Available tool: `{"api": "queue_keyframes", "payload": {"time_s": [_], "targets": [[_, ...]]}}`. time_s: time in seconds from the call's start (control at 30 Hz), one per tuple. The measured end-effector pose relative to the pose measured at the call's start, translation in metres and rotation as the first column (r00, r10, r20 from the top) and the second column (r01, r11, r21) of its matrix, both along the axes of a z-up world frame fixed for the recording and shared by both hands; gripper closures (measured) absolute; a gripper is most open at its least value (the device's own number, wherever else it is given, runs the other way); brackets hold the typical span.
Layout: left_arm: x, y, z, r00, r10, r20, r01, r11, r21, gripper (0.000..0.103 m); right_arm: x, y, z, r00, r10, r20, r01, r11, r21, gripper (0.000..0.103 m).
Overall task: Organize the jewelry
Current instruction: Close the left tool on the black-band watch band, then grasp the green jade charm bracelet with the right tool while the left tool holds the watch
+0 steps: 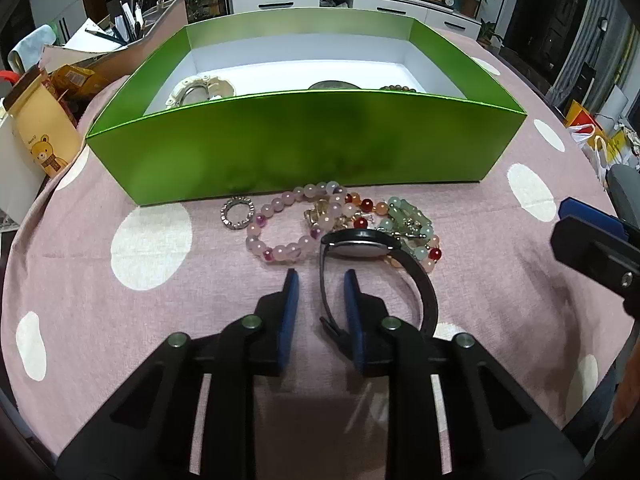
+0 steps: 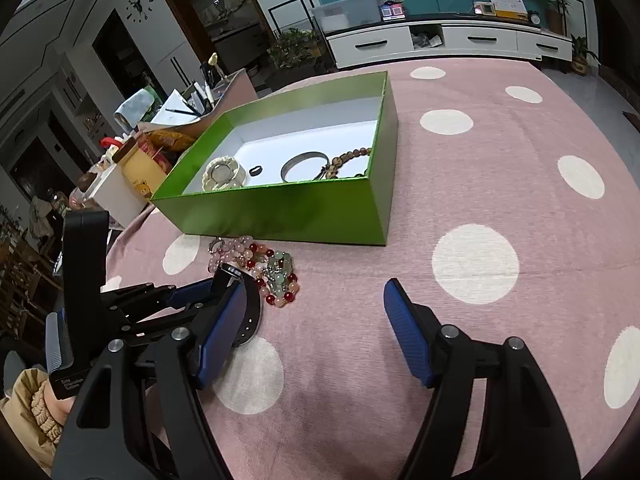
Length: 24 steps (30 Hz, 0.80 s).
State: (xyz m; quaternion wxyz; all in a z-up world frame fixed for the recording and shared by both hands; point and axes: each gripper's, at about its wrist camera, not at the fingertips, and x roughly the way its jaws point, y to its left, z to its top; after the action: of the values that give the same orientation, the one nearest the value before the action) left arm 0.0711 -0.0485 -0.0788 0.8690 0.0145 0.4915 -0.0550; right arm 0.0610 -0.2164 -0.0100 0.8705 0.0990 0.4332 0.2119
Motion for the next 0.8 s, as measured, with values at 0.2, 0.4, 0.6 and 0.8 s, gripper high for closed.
{"api": "queue_keyframes", "payload": {"time_s": [0.2,0.4,0.6,0.8], "targets": [[-0.002,-0.002,0.000,1.000,-0.021,0.007,0.021,1.000,-0.011,0.093,0.002,0.009,-0.005,1.000,0.019,-0.009,-0.020,1.000,-0.013,0.034],[-0.003,-0.001,0.002,0.999,-0.033,0.014,0.033,0.999,-0.032,0.098,0.005,0.013,-0.007,1.000,0.023,-0.019,-0.024,0.999,-0.022,0.037],[-0.006,-0.003,0.006,0.998,-0.052,0.029,0.054,0.997,-0.047,0.099,0.008,0.014,-0.010,0.999,0.021,-0.028,-0.022,1.000,-0.019,0.045],[-0.012,0.001,0.012,0.997,-0.058,0.044,0.061,0.996,-0.069,0.099,0.010,0.017,-0.014,0.999,0.028,-0.039,-0.029,0.999,-0.018,0.052]]}}
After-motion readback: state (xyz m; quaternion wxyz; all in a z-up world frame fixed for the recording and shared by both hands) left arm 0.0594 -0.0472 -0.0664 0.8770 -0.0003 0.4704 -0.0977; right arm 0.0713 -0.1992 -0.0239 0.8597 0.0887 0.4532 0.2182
